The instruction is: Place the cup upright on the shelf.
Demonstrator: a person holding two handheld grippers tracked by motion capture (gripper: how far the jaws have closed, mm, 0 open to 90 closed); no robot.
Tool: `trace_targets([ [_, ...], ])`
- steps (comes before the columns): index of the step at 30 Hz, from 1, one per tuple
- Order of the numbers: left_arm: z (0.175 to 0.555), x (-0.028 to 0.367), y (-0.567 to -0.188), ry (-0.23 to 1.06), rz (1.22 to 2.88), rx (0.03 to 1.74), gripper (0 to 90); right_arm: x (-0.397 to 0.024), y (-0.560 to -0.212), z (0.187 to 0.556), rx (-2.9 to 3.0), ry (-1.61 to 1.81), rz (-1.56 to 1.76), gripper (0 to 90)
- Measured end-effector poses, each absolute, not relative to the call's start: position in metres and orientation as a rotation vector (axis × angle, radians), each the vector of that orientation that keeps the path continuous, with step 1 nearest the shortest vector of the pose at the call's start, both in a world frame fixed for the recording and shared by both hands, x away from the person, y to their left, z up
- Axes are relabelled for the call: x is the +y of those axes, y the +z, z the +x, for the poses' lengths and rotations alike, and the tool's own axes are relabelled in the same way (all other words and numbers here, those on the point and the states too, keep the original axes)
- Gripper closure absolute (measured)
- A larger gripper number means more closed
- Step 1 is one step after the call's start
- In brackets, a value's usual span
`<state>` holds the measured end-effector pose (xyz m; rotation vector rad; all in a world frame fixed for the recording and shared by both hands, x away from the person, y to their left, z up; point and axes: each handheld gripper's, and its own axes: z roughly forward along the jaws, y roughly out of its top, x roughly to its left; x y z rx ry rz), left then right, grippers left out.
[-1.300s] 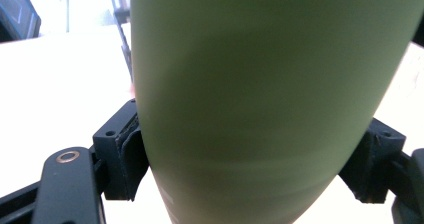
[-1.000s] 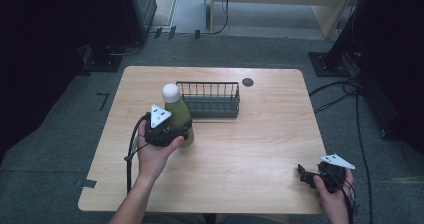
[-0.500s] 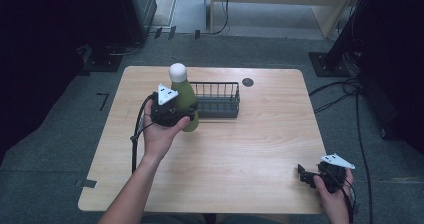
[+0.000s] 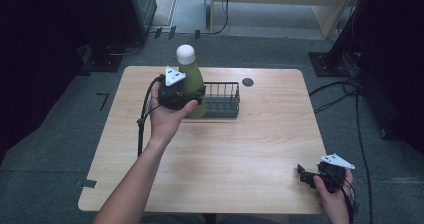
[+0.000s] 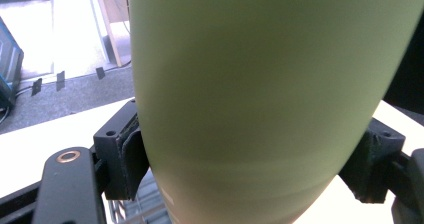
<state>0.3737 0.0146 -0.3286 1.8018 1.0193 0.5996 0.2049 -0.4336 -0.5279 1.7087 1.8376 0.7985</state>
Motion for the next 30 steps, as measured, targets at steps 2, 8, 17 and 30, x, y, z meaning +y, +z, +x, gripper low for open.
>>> trace_targets([
  [2,0.379,0.013,-0.327,0.596,1.796,1.023,21.5,-0.434,-0.528,0.205,1.837,0.798,1.71,0.0],
  [8,0.398,0.005,-0.321,0.596,1.783,1.046,21.5,-0.434,-0.528,0.205,1.837,0.798,1.709,0.0],
  [17,0.427,0.004,-0.319,0.627,1.745,1.093,21.5,-0.434,-0.528,0.205,1.837,0.798,1.709,0.0],
  [30,0.443,0.002,-0.345,0.71,1.771,1.124,21.5,-0.433,-0.528,0.205,1.842,0.801,1.707,0.0],
])
